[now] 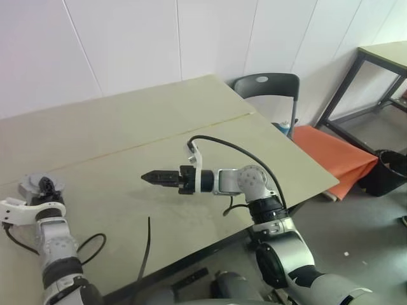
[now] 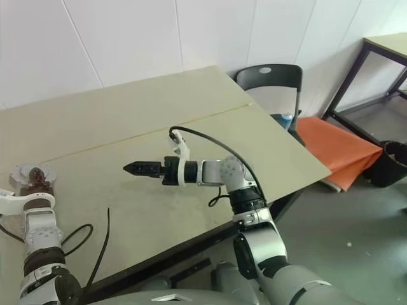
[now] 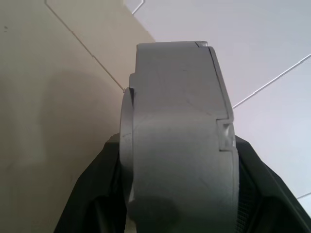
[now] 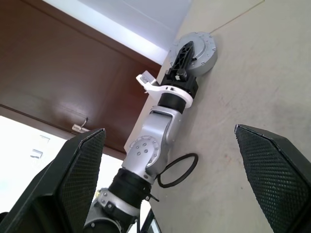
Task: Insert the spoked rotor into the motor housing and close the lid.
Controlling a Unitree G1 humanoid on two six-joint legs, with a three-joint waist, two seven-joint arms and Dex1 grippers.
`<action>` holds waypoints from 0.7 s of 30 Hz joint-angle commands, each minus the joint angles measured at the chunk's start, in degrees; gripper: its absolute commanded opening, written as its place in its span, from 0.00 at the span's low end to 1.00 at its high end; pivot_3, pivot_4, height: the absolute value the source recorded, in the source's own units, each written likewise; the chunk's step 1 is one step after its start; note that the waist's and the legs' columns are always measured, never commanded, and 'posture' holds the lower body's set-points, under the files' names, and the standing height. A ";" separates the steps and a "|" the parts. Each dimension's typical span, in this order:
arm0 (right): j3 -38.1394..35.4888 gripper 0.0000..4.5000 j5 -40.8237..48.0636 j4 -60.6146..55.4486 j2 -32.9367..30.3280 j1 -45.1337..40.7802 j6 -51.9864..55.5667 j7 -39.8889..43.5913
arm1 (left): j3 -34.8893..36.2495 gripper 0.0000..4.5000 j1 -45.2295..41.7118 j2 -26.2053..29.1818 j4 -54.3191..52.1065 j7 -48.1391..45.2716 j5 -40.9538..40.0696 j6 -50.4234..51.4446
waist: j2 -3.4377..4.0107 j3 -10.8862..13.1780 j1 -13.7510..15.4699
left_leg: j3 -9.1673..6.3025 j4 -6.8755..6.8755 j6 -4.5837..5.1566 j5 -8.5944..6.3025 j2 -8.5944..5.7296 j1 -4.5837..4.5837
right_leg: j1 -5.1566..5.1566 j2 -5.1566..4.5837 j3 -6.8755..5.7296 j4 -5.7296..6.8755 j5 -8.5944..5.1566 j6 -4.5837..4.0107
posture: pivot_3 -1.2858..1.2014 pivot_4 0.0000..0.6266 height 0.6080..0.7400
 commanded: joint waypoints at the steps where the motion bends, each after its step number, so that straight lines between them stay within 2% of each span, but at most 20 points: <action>1: -0.36 0.99 0.39 -2.43 -0.19 -0.70 0.12 1.35 | 2.21 0.50 0.03 1.22 1.71 2.21 2.67 -2.43 | 0.01 0.00 -0.18 | 0.01 0.00 0.00 0.00 0.02 0.05 | 0.02 0.04 0.01 0.03 -0.01 0.01 | 0.52 0.00 1.00; 4: -0.09 0.99 0.05 -2.08 -0.47 -0.90 0.00 1.83 | 2.32 0.50 0.80 0.56 0.75 5.46 4.25 -2.32 | 0.01 0.00 -0.45 | 0.01 -0.01 0.00 0.00 0.13 0.07 | 0.03 0.15 0.01 0.10 -0.07 0.12 | 0.52 0.00 1.00; 8: 0.86 1.00 -1.06 -1.39 -0.93 -1.26 -0.58 2.93 | 1.79 0.78 4.26 -3.71 -7.12 13.20 4.83 0.62 | 0.06 -0.02 -0.93 | 0.01 -0.04 0.00 0.00 0.27 0.07 | 0.04 0.18 0.12 0.13 -0.06 0.10 | 0.52 0.00 1.00; 11: 1.28 1.00 -2.06 -0.64 -1.14 -1.71 -1.15 3.87 | 1.10 0.99 8.68 -9.51 -18.23 22.53 3.78 5.44 | 0.17 -0.07 -1.32 | 0.06 -0.06 0.00 -0.01 0.19 0.03 | 0.04 0.00 0.27 0.07 0.06 -0.06 | 0.52 0.00 1.00; 15: 1.75 1.00 -3.25 0.45 -1.40 -2.39 -2.02 5.12 | -0.35 0.99 13.45 -16.74 -32.58 34.88 1.41 13.78 | 0.22 -0.10 -1.26 | 0.16 -0.05 0.03 -0.05 -0.01 0.03 | 0.03 -0.28 0.39 -0.11 0.19 0.21 | 0.52 0.00 1.00; 21: 2.37 1.00 -4.91 1.73 -1.53 -3.10 -3.00 6.84 | -4.89 0.99 17.57 -24.92 -50.71 48.56 -3.80 24.58 | 0.39 -0.20 -1.00 | 0.15 0.00 0.03 -0.05 -0.48 0.03 | 0.27 -0.58 0.44 -0.21 0.14 0.65 | 0.52 0.00 1.00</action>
